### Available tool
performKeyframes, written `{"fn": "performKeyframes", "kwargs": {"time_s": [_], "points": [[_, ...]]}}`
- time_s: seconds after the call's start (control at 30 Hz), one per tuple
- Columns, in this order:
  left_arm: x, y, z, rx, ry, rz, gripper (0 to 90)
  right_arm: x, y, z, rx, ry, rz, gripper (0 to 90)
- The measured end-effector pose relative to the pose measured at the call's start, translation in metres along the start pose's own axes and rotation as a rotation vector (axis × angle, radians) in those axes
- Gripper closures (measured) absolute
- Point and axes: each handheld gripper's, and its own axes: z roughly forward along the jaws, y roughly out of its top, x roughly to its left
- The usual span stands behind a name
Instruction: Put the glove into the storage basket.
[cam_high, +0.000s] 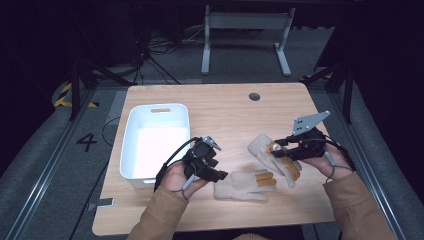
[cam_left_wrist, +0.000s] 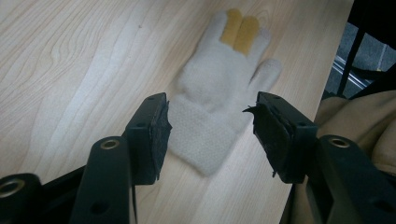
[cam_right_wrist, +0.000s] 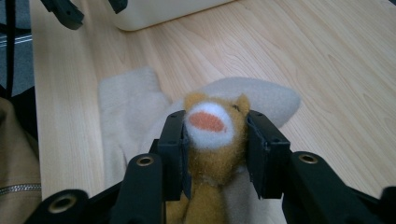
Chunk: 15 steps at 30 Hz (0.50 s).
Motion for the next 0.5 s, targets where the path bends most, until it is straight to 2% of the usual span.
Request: {"fn": "performKeyframes", "kwargs": {"time_s": [0.2, 0.33, 0.4, 0.5], "points": [[0.001, -0.004, -0.002, -0.001, 0.011, -0.009, 45.7, 0.004, 0.007, 0.006, -0.001, 0.045, -0.030, 62.1], [0.002, -0.006, -0.005, -0.003, 0.016, -0.016, 45.8, 0.007, 0.011, 0.011, 0.006, 0.061, -0.052, 62.1], [0.002, -0.007, -0.006, -0.005, 0.015, -0.020, 45.8, 0.011, 0.015, 0.016, 0.007, 0.075, -0.081, 61.9], [0.003, -0.009, -0.007, -0.005, 0.020, -0.023, 45.8, 0.013, 0.018, 0.020, 0.002, 0.083, -0.091, 61.8]]}}
